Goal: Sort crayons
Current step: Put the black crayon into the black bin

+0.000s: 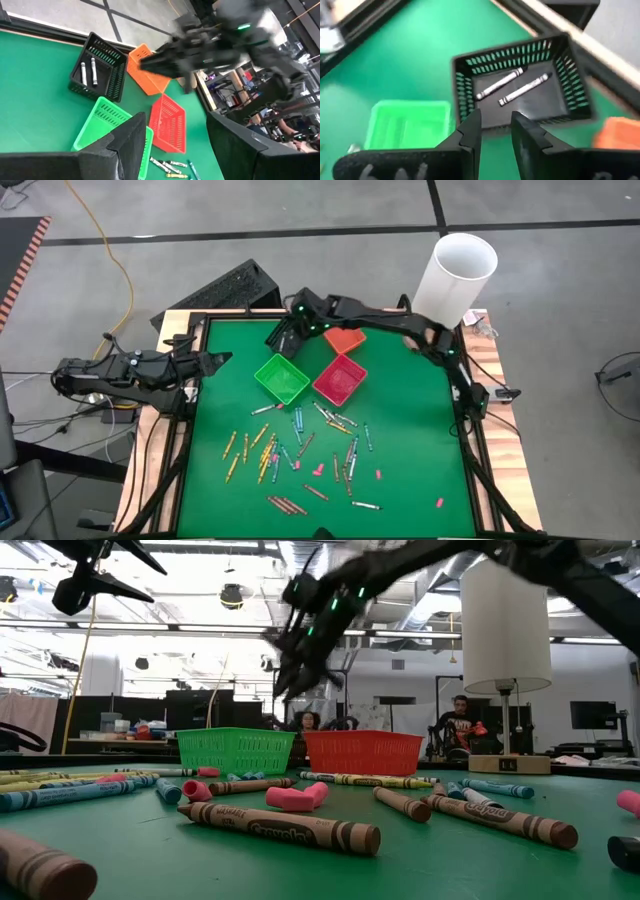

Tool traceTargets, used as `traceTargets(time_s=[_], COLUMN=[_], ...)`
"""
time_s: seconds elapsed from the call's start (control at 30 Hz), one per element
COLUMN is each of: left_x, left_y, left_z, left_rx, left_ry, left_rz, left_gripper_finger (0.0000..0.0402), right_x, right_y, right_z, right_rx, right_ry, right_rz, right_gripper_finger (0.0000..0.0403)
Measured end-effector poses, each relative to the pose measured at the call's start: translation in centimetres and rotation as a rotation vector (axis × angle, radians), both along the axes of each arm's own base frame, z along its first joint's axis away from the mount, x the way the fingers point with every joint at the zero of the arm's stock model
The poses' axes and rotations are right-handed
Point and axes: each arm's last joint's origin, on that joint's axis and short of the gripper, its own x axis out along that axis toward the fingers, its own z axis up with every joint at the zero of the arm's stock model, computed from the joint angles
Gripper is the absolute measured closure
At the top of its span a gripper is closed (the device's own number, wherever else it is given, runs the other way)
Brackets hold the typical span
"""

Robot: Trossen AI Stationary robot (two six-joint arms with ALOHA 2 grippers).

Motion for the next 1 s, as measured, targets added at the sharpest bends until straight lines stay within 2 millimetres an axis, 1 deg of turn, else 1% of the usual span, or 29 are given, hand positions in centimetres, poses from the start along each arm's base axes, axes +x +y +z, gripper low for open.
traceTargets(time_s=[0.1,0.2,0.3,0.37,0.43,0.5,0.57,0.63,0.73,0.9,1.0], left_x=[0.0,0.2,0.8,1.3,2.0,2.7,3.4,4.1,5.1,6.9,8.1], left_y=[0.0,-0.2,-0.4,-0.5,-0.8,-1.0,-1.3,-1.6,-1.9,-2.2,-2.4], left_z=[-0.1,-0.8,-1.7,-2.1,-2.4,-2.7,-3.2,-3.7,-4.5,-6.0,-7.1], left_rx=[0.031,0.052,0.022,0.011,0.004,0.004,0.004,-0.003,-0.006,0.076,0.119], left_ry=[0.031,0.131,0.233,0.280,0.328,0.374,0.433,0.489,0.569,0.728,0.825], left_rz=[-0.022,-0.087,-0.131,-0.160,-0.213,-0.291,-0.377,-0.450,-0.510,-0.599,-0.641], left_gripper_finger=[0.0202,0.0203,0.0204,0.0205,0.0205,0.0205,0.0205,0.0205,0.0205,0.0205,0.0205], right_x=[-2.2,-4.9,-7.8,-9.5,-10.9,-12.1,-13.2,-14.3,-15.6,-16.3,-16.4], right_y=[2.2,4.8,7.4,9.2,11.1,12.9,14.2,15.3,16.7,18.6,19.3], right_z=[3.3,6.6,10.0,11.8,13.0,13.5,13.9,14.3,14.7,14.7,14.7], right_rx=[-0.047,-0.075,-0.140,-0.197,-0.235,-0.235,-0.221,-0.200,-0.184,-0.186,-0.215], right_ry=[0.063,0.113,0.128,0.141,0.157,0.188,0.213,0.243,0.266,0.298,0.316], right_rz=[0.097,0.159,0.220,0.263,0.336,0.392,0.425,0.443,0.466,0.477,0.472], right_gripper_finger=[0.0302,0.0301,0.0301,0.0301,0.0301,0.0301,0.0301,0.0301,0.0301,0.0301,0.0301])
